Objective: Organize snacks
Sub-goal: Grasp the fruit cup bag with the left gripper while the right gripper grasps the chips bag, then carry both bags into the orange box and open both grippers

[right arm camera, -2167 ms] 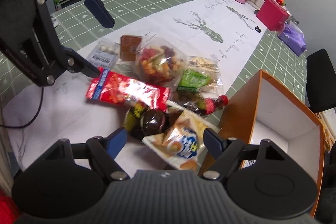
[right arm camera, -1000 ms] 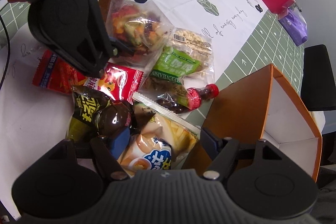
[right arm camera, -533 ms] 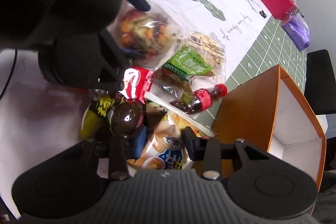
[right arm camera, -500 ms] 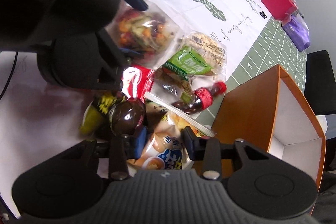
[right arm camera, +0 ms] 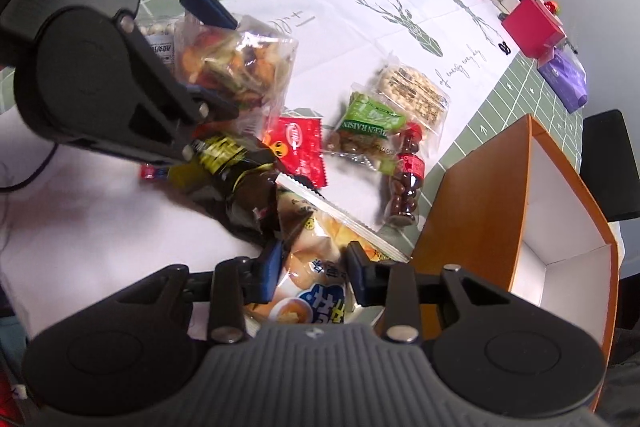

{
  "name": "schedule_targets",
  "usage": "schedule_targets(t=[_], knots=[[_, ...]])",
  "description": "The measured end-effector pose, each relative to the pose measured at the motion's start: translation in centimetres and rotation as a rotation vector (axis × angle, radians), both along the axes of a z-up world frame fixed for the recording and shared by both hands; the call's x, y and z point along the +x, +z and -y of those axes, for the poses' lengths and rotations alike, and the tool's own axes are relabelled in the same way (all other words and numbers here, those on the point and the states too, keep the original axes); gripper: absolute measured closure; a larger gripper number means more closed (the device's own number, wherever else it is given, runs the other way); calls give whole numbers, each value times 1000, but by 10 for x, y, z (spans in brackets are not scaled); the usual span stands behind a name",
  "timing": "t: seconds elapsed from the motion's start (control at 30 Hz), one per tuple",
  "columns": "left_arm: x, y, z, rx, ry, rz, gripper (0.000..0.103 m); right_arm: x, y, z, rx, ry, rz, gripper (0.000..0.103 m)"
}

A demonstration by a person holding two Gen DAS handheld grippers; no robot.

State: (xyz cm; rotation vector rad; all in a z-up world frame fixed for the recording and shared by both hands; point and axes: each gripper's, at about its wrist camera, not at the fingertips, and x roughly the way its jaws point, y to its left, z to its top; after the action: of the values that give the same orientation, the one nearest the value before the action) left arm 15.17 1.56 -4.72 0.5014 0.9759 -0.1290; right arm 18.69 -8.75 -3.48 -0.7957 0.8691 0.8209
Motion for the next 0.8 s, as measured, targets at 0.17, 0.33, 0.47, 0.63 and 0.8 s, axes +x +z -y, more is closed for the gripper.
schedule_targets(t=[0.17,0.33,0.47,0.63,0.8], knots=[[-21,15,8,27,-68,-3,38,-11,15,7,32,26,-13,70],[-40,25,12,28,-106,3,39,-22,25,11,44,39,-18,70],[-50,35,12,31,-126,26,40,-26,36,17,68,37,-25,70],[-50,50,7,-21,-140,15,47,-27,51,26,98,25,-30,70],[-49,57,7,-8,-164,36,50,-24,62,33,126,8,-25,70]])
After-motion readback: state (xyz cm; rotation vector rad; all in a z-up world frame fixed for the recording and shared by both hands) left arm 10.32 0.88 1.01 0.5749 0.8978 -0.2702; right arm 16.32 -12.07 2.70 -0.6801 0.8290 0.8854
